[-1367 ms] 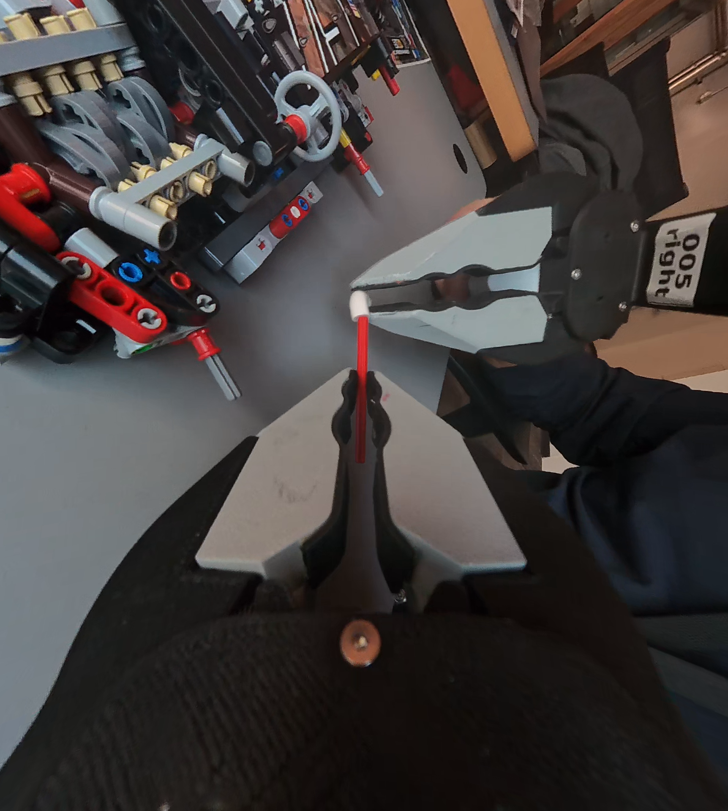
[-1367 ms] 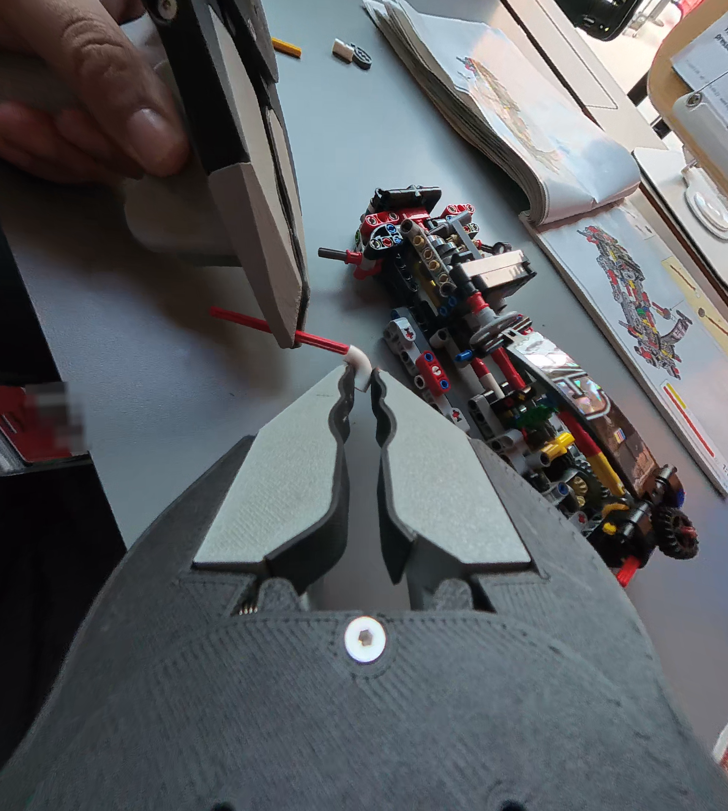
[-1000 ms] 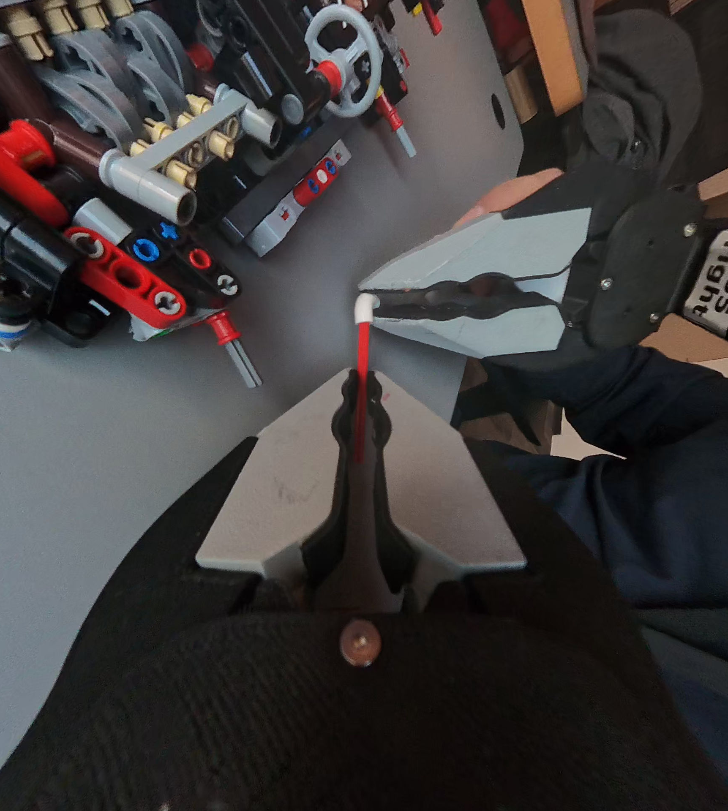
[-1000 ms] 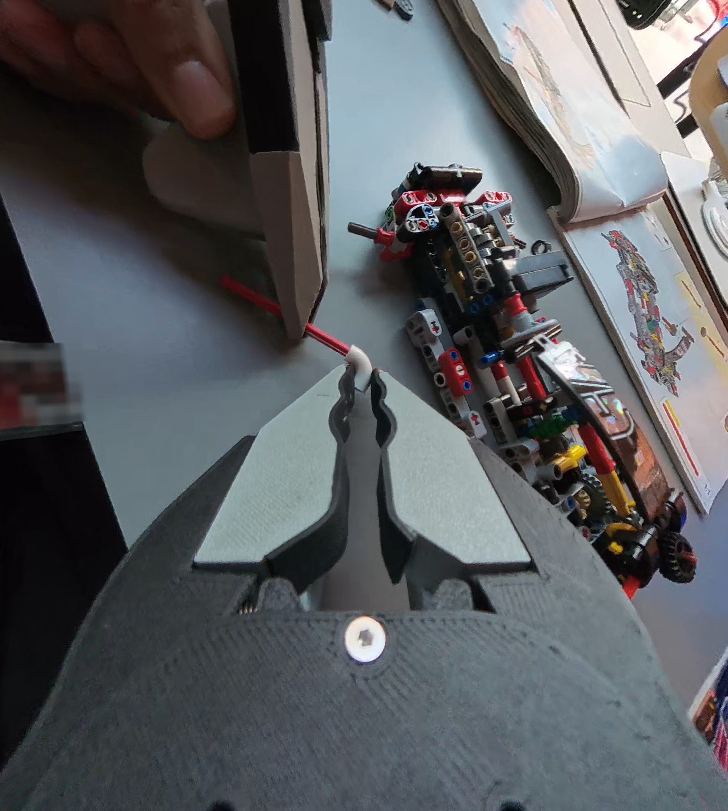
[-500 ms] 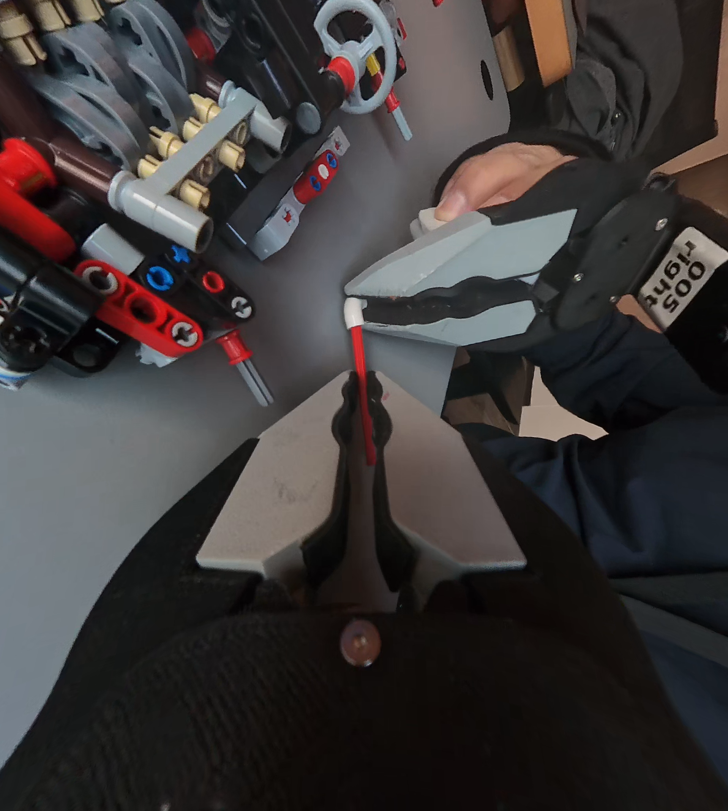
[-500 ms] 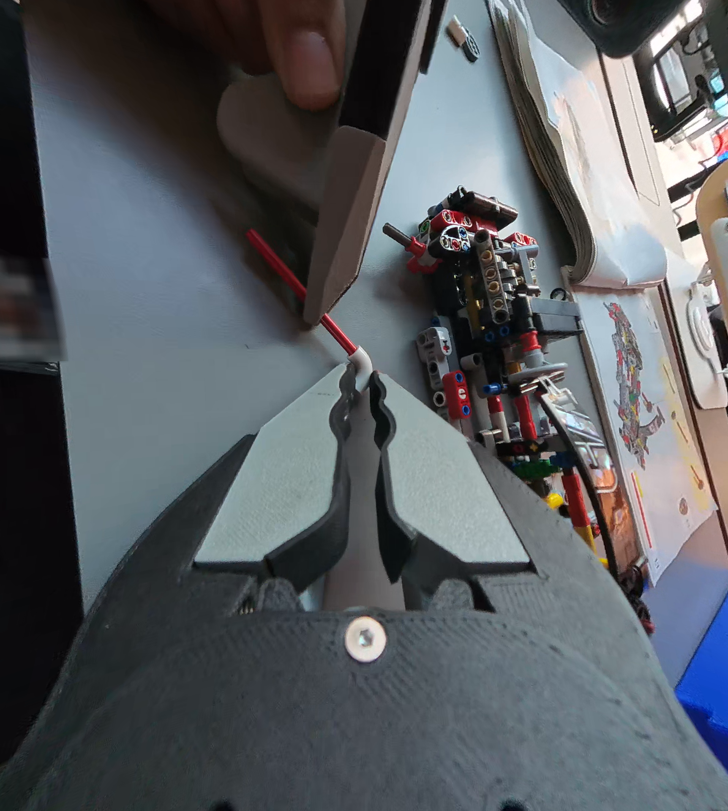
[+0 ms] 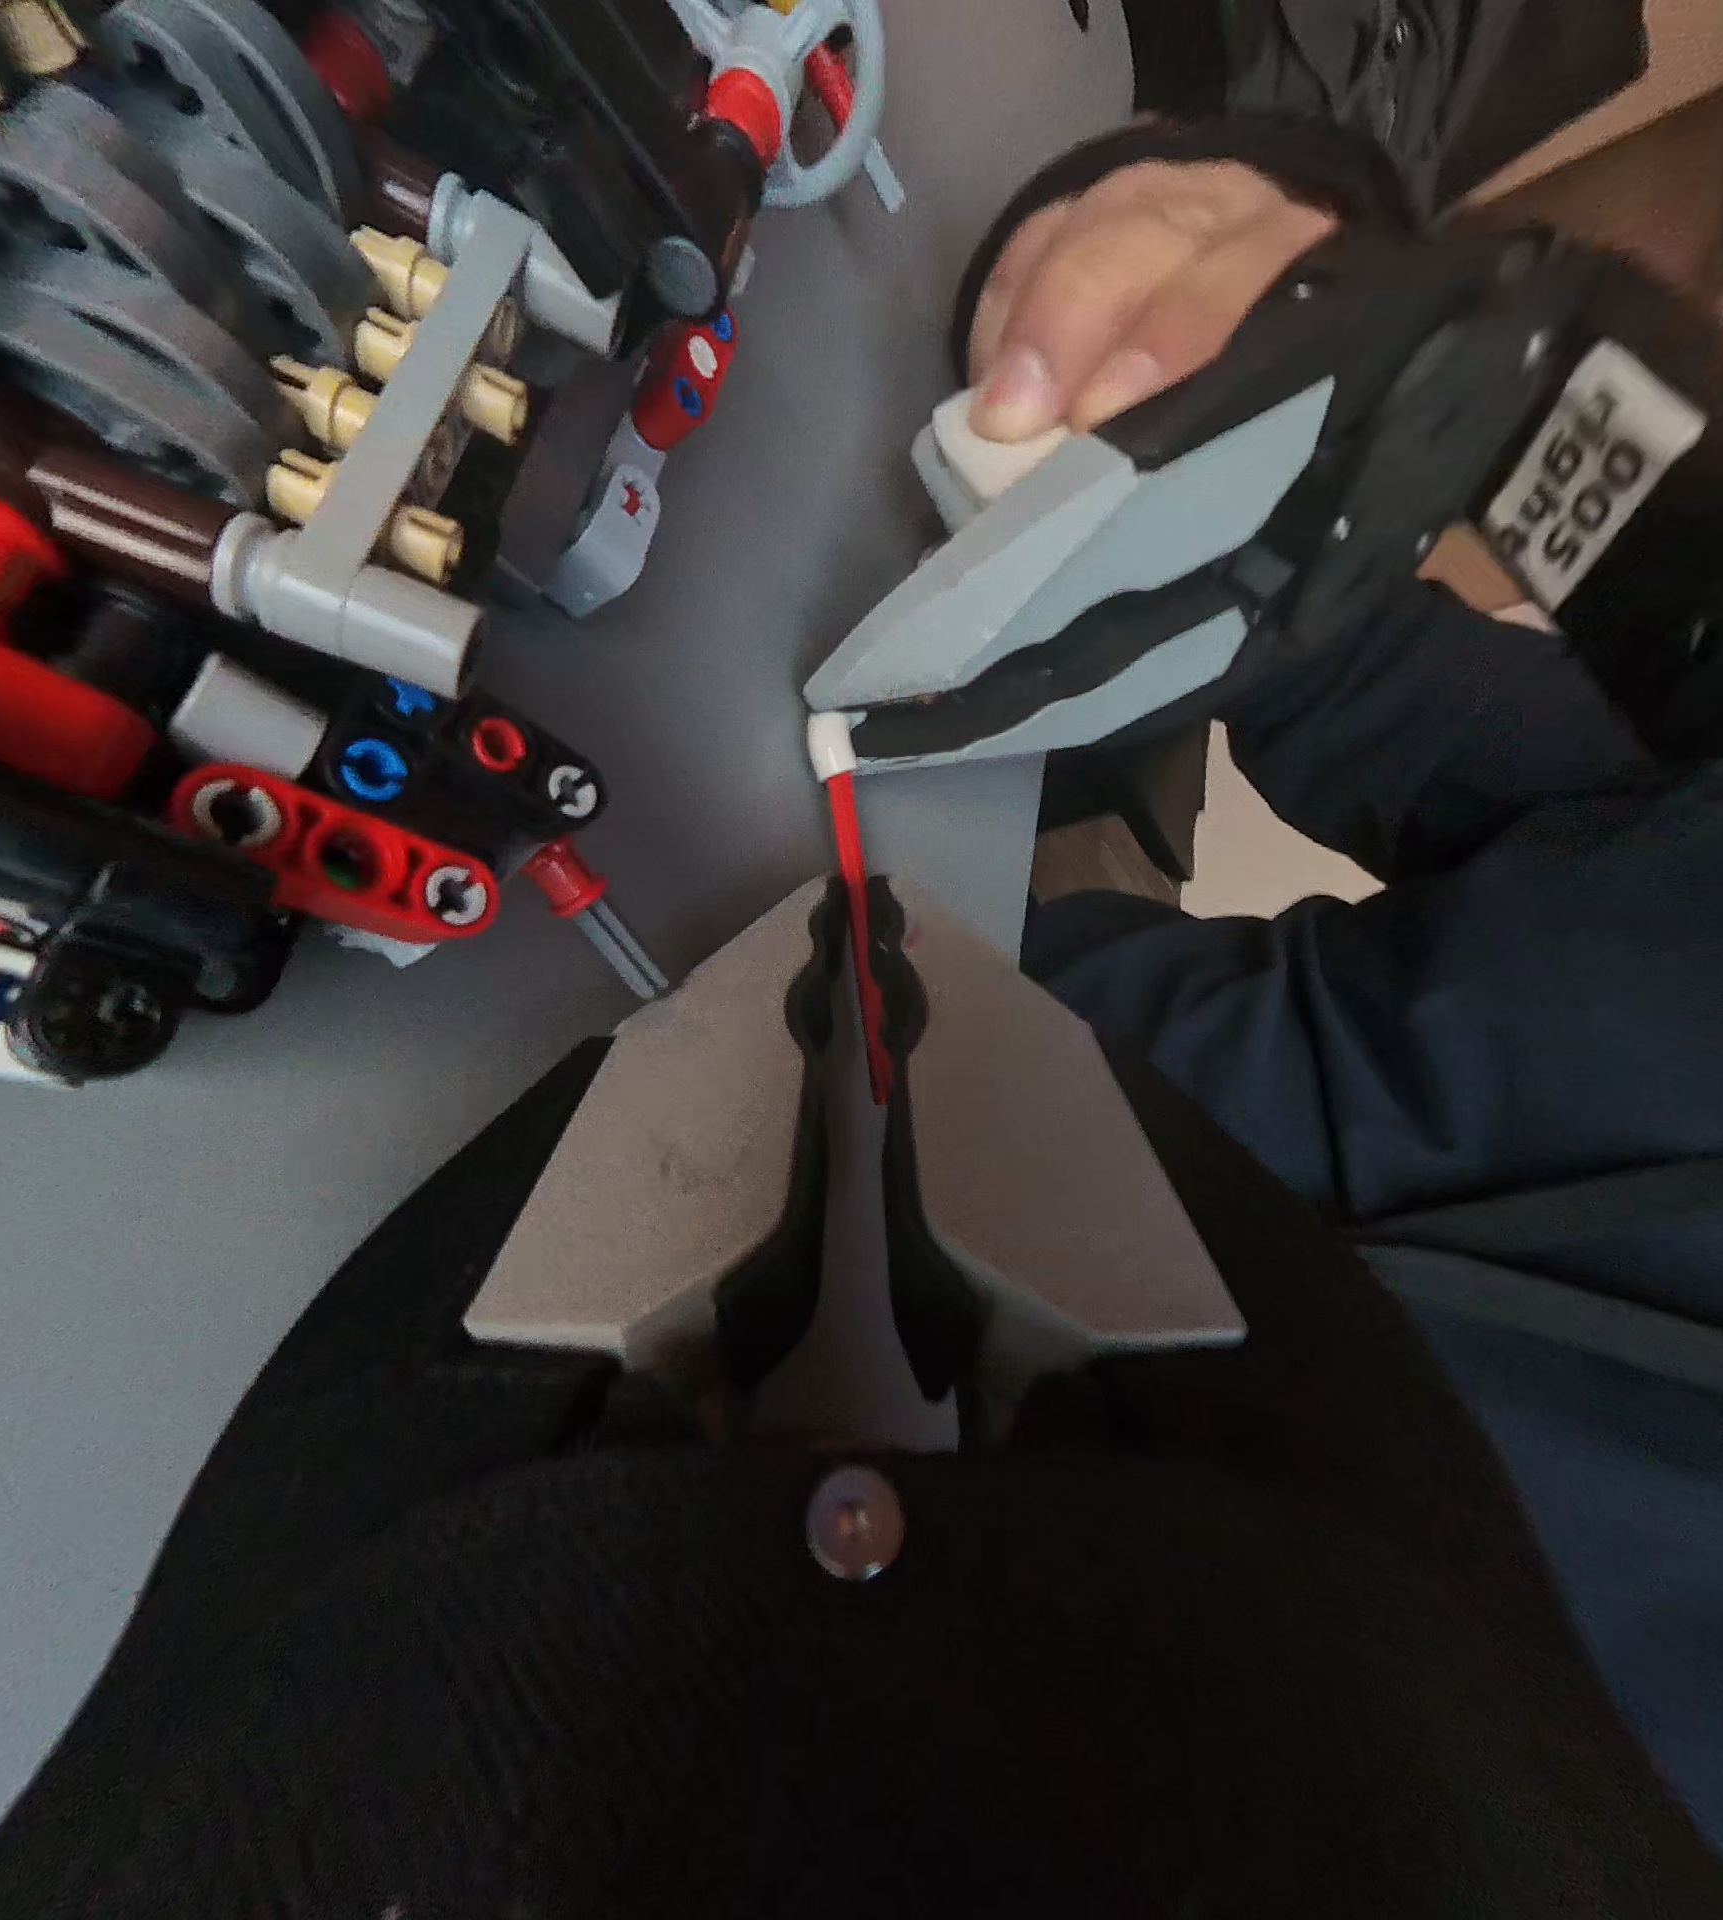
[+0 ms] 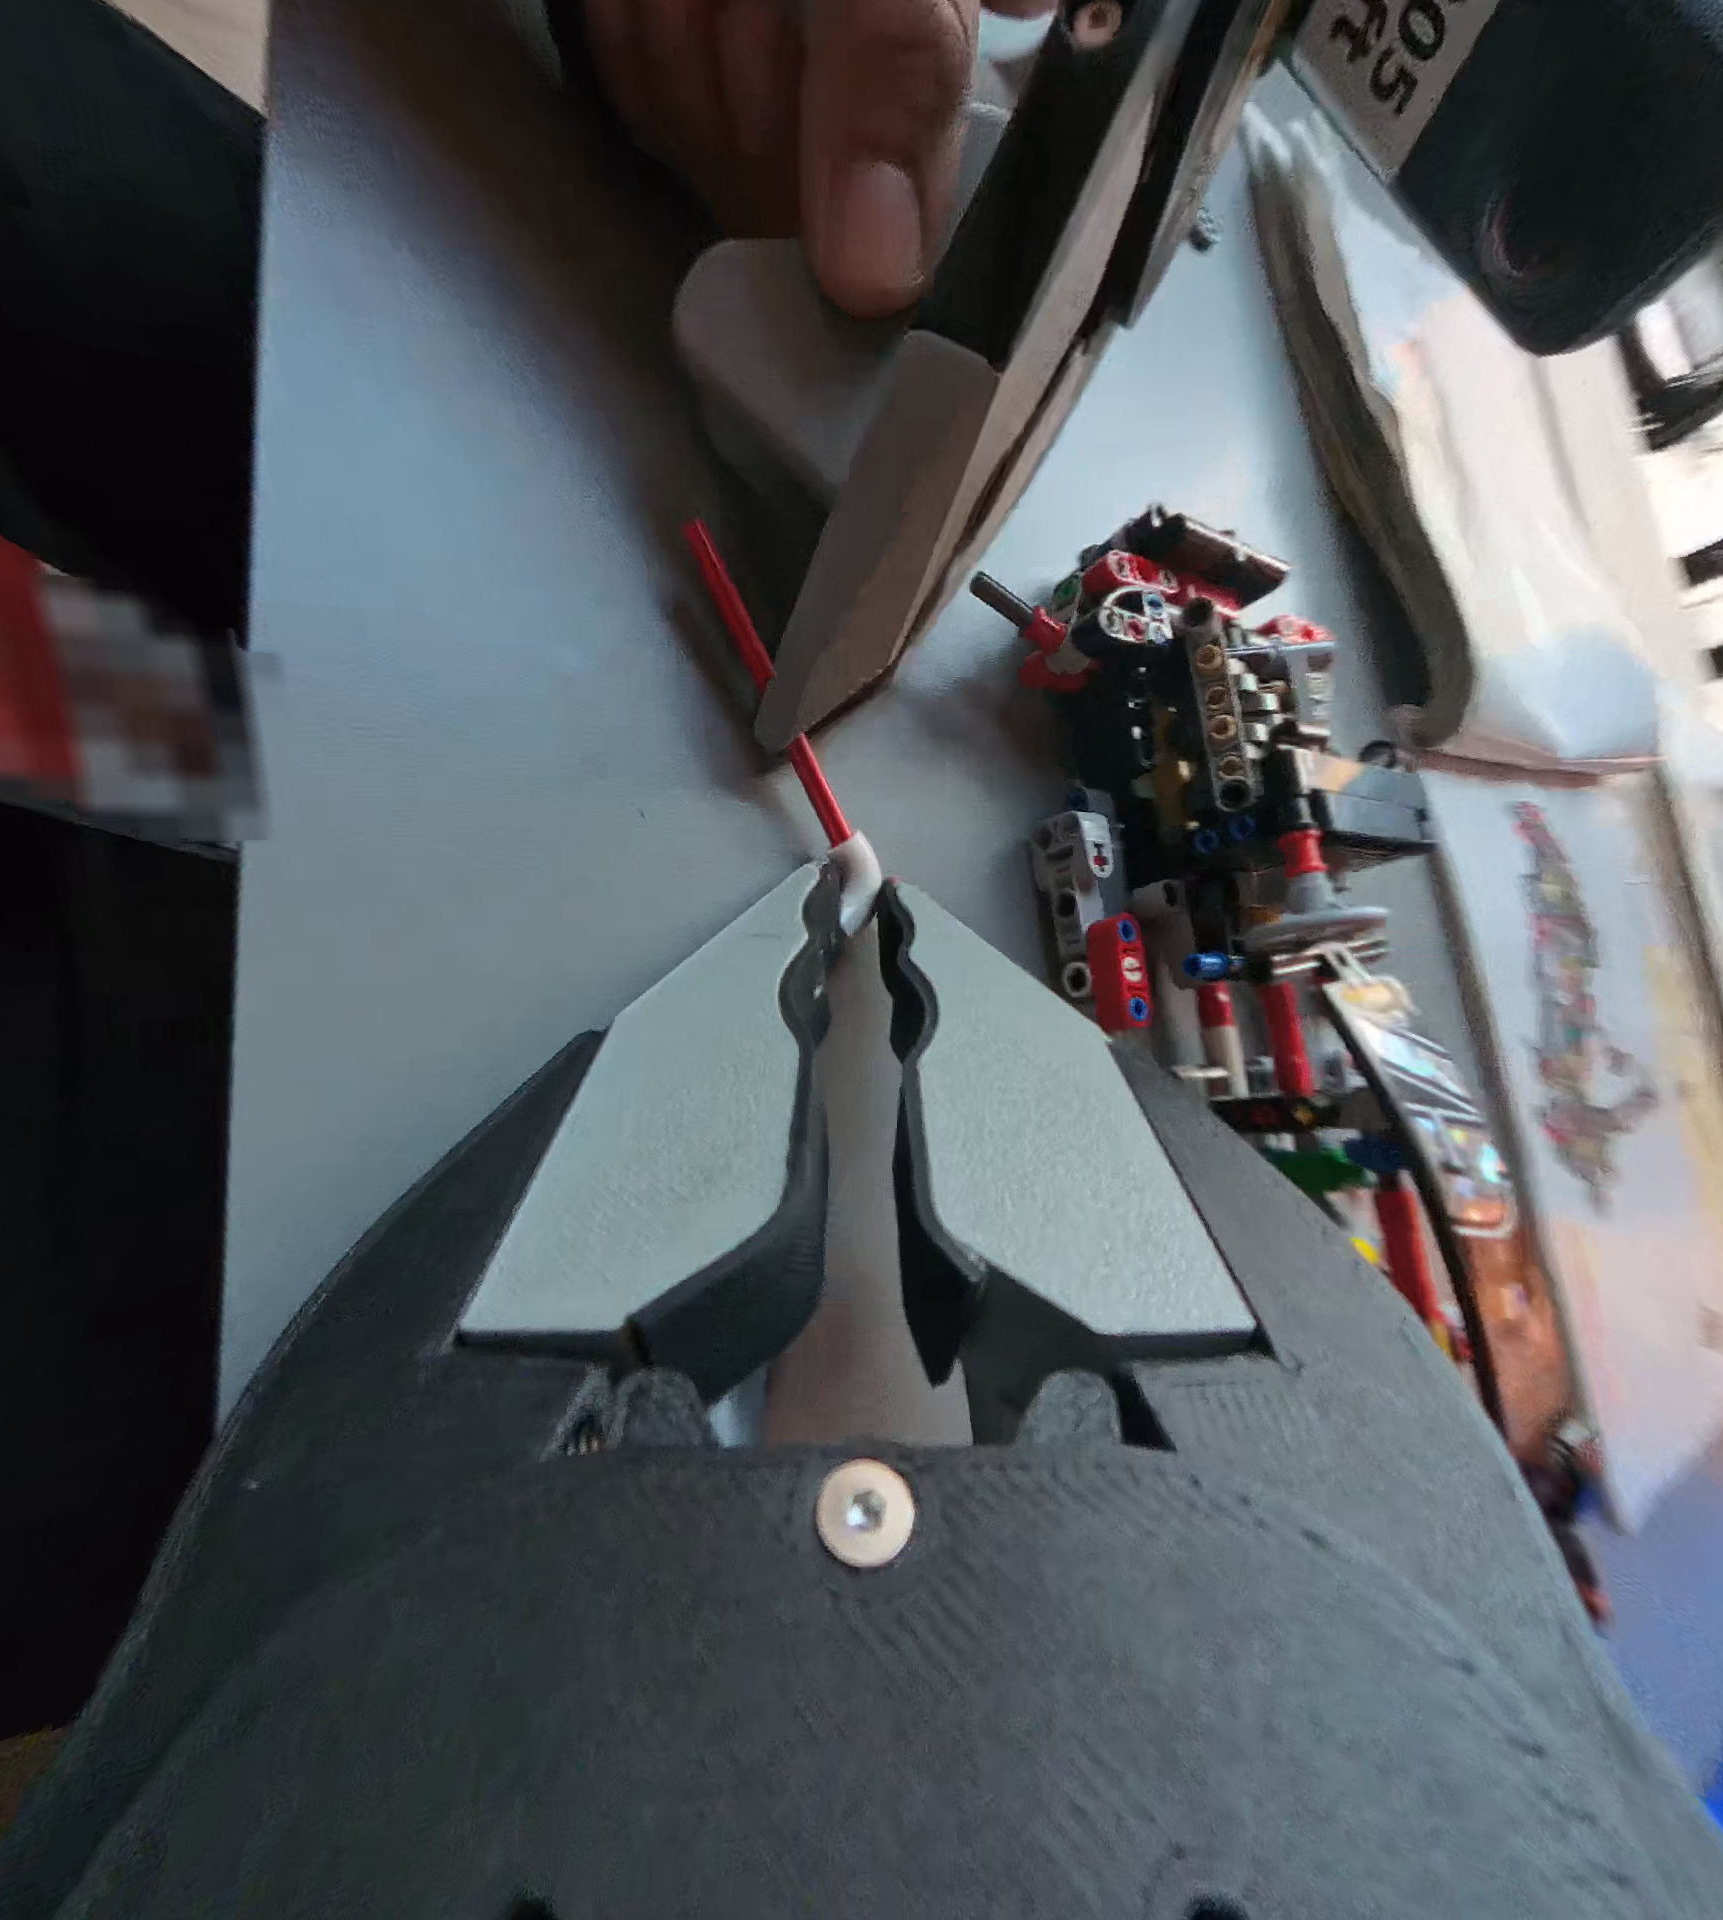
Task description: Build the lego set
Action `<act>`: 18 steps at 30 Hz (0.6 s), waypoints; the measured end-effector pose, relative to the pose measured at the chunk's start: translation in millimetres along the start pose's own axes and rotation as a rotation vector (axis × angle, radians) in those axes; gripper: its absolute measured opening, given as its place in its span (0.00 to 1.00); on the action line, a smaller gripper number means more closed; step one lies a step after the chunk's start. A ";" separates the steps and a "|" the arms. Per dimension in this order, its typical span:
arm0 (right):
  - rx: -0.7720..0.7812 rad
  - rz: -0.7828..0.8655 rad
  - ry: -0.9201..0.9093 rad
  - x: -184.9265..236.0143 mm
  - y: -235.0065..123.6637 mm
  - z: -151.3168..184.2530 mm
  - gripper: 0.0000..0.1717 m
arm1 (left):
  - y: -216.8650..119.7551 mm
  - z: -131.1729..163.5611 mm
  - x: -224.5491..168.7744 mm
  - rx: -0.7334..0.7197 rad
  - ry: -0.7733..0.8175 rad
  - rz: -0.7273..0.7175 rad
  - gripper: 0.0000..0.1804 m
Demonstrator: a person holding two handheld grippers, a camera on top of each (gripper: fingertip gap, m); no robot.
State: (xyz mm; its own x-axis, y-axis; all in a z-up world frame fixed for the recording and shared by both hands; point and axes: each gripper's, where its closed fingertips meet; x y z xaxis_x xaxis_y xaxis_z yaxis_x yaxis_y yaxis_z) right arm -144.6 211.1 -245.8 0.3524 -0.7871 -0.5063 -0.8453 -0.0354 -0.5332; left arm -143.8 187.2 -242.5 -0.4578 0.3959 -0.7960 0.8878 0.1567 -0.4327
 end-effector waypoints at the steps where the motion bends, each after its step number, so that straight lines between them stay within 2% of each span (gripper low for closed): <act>1: -0.013 -0.048 0.043 1.7 -0.1 -1.0 0.03 | -0.7 0.5 0.1 0.016 0.009 0.006 0.01; 5: -0.032 -0.123 0.066 5.2 -1.0 -1.4 0.03 | -0.2 0.6 0.1 0.047 0.078 -0.004 0.01; 9: -0.002 -0.026 -0.011 -0.6 0.7 1.7 0.02 | 0.8 -5.1 2.7 -0.012 0.027 -0.029 0.00; 14: -0.003 0.051 -0.228 2.8 0.1 -1.6 0.02 | 0.4 -0.5 0.5 0.088 -0.013 0.015 0.00; 18: -0.008 0.033 -0.223 5.6 -1.3 -2.2 0.01 | 3.6 1.7 -1.7 0.168 0.038 -0.015 0.00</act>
State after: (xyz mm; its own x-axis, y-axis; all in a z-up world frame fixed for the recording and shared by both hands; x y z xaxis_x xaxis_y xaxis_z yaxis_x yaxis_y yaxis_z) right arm -142.4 205.5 -246.4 0.4042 -0.6323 -0.6610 -0.8604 -0.0174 -0.5094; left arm -139.9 185.5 -243.4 -0.4661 0.4287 -0.7739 0.8592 0.0108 -0.5115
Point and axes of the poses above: each gripper's, where its closed fingertips meet, y out along the fingers, z out of its underside, x = y × z across the jaws, and after that the axes turned 5 degrees about -x, right-handed
